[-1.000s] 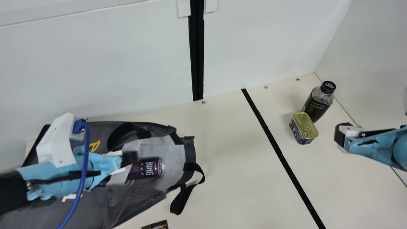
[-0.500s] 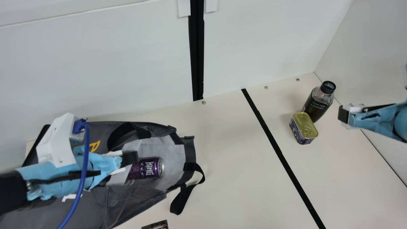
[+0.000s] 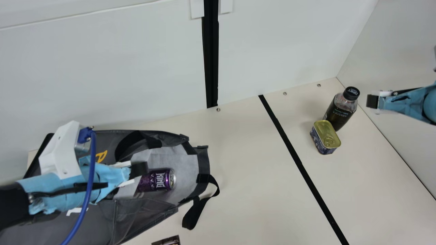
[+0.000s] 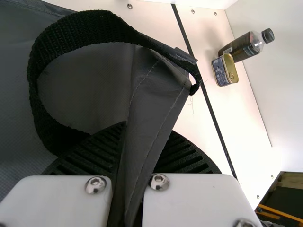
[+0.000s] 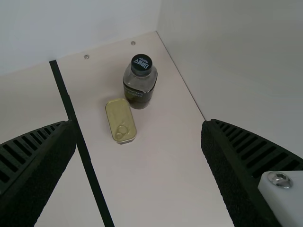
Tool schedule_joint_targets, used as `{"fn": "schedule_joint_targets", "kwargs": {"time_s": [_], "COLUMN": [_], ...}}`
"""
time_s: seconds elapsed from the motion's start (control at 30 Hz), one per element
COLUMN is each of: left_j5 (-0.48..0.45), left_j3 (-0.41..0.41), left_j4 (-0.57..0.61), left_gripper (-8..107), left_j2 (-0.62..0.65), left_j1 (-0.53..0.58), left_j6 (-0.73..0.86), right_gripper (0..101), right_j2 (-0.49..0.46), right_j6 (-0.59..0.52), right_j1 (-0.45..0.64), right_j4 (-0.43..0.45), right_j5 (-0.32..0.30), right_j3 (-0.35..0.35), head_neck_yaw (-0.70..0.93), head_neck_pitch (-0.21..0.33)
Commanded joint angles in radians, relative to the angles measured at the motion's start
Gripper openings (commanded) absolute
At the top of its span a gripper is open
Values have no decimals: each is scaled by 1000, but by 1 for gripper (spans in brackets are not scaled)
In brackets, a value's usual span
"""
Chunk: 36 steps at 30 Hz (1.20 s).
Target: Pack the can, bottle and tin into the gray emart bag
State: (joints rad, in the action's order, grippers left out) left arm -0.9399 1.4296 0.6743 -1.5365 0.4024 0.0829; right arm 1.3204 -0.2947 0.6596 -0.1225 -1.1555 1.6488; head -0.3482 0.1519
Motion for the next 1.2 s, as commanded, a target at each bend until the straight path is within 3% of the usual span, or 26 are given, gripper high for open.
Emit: {"fn": "schedule_joint_targets", "kwargs": {"time_s": [0.0, 0.63, 1.17], "left_j5": [0, 0, 0], "left_j3": [0, 0, 0], "left_j4": [0, 0, 0], "left_gripper": [10, 10, 10], "left_j2": [0, 0, 0], "left_j1": [0, 0, 0], "left_j6": [0, 0, 0], "right_gripper": [91, 91, 91], "right_j2": [29, 230, 428], "right_j6": [-7, -22, -2], "right_j1": [5, 4, -34], "right_j4": [-7, -22, -38], "right_j5": [0, -6, -26], "right_j3": [18, 158, 332], "head_neck_yaw": [-1, -1, -1], "head_neck_pitch": [23, 23, 23]}}
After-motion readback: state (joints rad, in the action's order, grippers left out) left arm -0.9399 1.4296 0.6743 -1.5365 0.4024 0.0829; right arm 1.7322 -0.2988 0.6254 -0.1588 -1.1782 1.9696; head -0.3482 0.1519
